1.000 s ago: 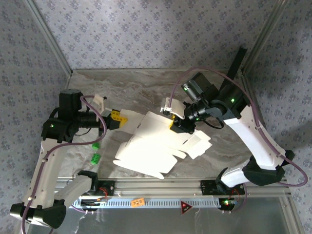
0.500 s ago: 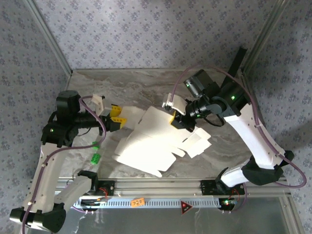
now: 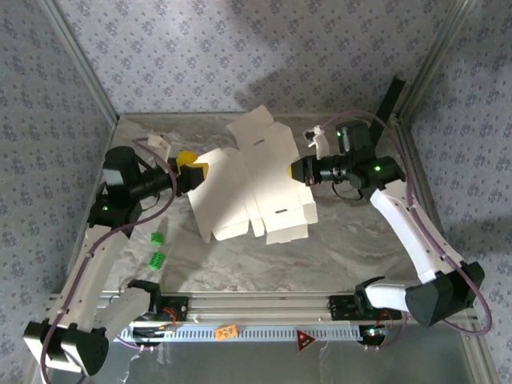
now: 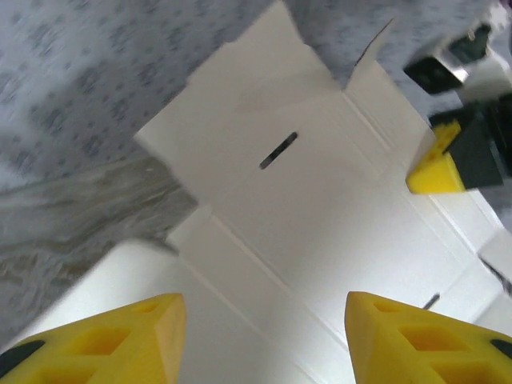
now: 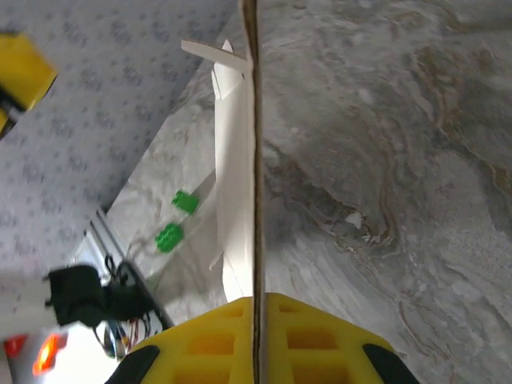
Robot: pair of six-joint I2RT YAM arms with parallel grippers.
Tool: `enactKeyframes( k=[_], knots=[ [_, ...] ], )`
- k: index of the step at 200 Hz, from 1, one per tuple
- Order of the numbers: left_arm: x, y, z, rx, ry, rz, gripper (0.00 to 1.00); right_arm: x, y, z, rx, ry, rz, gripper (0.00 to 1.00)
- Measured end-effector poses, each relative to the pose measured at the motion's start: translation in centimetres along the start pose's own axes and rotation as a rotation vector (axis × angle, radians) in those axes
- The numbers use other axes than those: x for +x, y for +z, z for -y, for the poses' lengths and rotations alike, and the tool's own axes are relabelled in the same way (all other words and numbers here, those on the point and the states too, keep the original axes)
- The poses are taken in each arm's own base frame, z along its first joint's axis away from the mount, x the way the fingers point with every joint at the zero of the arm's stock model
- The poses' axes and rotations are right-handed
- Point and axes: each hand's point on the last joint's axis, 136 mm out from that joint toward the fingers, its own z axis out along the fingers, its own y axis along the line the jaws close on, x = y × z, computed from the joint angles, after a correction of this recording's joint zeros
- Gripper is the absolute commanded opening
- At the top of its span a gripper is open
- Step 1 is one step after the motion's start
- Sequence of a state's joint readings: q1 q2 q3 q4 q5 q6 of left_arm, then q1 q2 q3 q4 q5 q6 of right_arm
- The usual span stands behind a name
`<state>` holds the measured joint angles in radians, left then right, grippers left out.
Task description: Fold the paper box
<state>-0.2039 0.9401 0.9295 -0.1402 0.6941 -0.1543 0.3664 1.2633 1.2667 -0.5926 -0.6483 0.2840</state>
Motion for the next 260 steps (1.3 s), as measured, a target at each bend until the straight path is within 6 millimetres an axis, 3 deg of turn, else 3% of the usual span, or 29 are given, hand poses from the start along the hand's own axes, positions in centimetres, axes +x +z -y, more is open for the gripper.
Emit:
enactKeyframes(
  k=[23,50,85,109,151,227,260],
  knots=[
    [3.5,1.7,-3.5,-0.093,-0.213,-0.014,0.61,1.9,3.0,3.8,0.022,0.204,0.016,0.00],
    [8.2,3.1,-7.0,-0.203,-0.482,-0.051,0.59,4.5,5.7,6.9,0.043,0.380,-0.003,0.00],
    [13.1,4.6,-9.5,-0.270,-0.729,-0.116,0.57,6.5,7.3,10.5,0.082,0.519,-0.030,0.00],
    [14.8,5.2,-9.7,-0.268,-0.801,-0.158,0.58,7.0,7.2,12.4,0.112,0.566,-0.039,0.00],
    [15.3,5.7,-8.9,-0.242,-0.808,-0.184,0.59,8.9,6.5,14.1,0.226,0.525,-0.129,0.00],
    [19.3,7.1,-7.8,-0.220,-0.845,-0.327,0.58,9.0,2.9,16.1,0.495,0.320,-0.284,0.00],
    [19.9,7.4,-7.1,-0.199,-0.851,-0.356,0.58,8.6,1.3,16.3,0.601,0.237,-0.340,0.00]
  ],
)
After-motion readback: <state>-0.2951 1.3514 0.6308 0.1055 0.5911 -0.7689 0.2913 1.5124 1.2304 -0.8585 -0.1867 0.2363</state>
